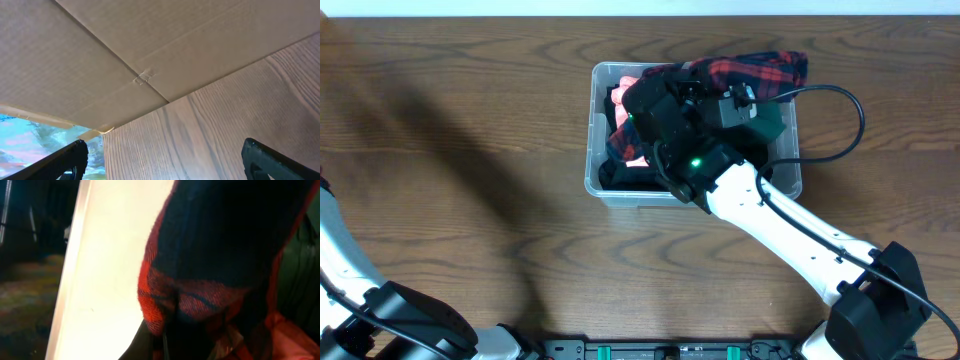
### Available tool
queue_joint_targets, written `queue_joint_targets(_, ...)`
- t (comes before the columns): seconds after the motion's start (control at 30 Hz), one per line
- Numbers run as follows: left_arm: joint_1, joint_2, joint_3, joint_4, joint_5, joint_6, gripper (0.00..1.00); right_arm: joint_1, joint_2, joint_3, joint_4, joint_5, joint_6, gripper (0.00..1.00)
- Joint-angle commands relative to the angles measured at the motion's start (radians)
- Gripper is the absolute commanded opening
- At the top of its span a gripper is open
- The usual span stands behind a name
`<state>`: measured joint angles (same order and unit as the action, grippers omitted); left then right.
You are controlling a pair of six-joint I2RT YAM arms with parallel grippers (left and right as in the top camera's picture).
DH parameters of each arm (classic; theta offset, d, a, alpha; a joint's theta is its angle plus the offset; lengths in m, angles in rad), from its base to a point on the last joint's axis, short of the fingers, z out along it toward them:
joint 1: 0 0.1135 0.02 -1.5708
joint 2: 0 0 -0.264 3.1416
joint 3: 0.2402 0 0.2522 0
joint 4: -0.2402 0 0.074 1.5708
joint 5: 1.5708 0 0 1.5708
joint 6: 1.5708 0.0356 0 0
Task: Pack container
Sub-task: 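Lower the plaid shirt into the bin, spreading it across the top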
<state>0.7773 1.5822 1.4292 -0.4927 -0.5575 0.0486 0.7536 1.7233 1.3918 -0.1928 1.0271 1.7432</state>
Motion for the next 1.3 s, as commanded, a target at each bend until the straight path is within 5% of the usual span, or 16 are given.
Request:
queue_joint_targets(0.0,0.003,-0.011,-0.012,0.0,-0.015,-0.006,0.98,-0.015,0.024,0.007,0.002,0.011,0.12,0.02)
queue_joint_targets(0.27,0.003,-0.011,-0.012,0.0,-0.015,-0.006,0.98,-0.016,0.114,0.007,0.002,0.012,0.308,0.02)
queue_joint_targets(0.9,0.003,-0.011,-0.012,0.0,-0.015,-0.006,0.98,-0.017,0.128,0.007,-0.154,-0.126,0.308,0.02)
queue_joint_targets(1.27,0.003,-0.011,-0.012,0.0,-0.015,-0.006,0.98,-0.011,0.103,0.008,-0.074,-0.126,0.308,0.02)
